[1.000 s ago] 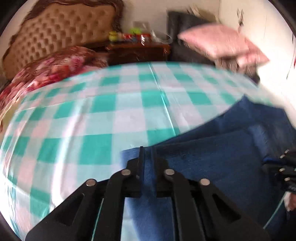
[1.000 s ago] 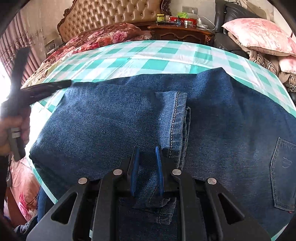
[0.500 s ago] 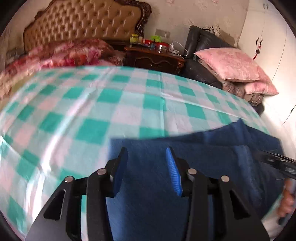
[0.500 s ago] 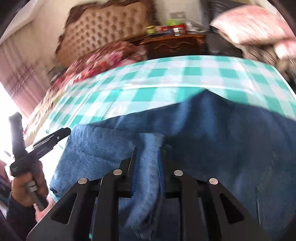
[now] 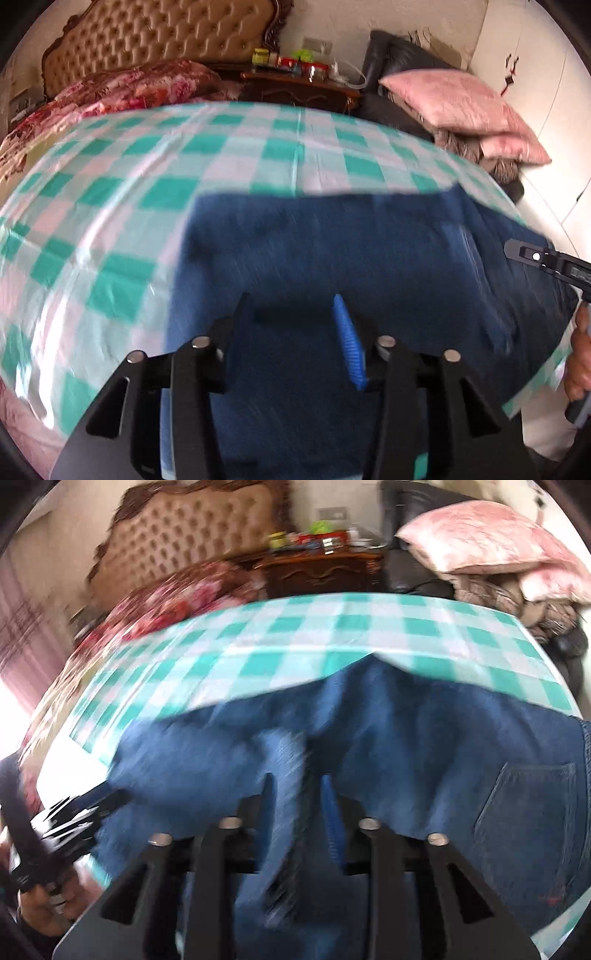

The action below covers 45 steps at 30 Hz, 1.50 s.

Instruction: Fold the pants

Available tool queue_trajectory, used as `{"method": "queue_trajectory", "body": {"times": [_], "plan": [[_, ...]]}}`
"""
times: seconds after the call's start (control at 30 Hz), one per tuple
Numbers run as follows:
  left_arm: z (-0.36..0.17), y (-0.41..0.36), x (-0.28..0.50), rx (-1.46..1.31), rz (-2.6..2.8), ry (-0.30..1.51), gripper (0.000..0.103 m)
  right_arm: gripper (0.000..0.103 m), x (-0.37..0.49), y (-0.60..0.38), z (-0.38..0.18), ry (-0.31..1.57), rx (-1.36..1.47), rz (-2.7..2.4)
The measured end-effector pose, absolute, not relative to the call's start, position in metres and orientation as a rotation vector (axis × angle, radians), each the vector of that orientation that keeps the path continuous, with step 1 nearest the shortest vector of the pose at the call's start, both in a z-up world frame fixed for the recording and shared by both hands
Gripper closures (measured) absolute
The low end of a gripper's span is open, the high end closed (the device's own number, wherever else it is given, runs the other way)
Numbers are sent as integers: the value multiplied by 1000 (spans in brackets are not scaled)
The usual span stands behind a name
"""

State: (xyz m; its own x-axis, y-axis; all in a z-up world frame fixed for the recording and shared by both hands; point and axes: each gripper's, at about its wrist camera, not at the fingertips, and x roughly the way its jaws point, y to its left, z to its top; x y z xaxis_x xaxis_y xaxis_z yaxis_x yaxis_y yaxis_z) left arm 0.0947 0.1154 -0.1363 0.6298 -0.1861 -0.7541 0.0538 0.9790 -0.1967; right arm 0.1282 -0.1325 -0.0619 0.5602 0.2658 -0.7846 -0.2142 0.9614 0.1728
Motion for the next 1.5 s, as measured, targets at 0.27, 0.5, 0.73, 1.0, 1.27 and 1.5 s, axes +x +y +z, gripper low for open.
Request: {"method": "queue_trajectory", "body": {"times": [0.27,0.5,0.73,1.0,1.27,1.5], "plan": [[-151,91,81,-94,-126,925,2,23,107,-81,-101,998,-132,283],[-154,82,75,18,-97,908,2,14,103,-89,-117,994,-117,229],[-110,98,105,10,-63,794,31,11,103,-89,-117,995,-107,217],[-143,123,195,-46,-55,957,79,11,102,-88,-117,990,-103,204],[-147,133,195,-127,-69,931,80,25,97,-94,-86,890,-63,254],[-136,131,179,-131,-57,904,80,78,140,-79,-92,925,-158,222]]}}
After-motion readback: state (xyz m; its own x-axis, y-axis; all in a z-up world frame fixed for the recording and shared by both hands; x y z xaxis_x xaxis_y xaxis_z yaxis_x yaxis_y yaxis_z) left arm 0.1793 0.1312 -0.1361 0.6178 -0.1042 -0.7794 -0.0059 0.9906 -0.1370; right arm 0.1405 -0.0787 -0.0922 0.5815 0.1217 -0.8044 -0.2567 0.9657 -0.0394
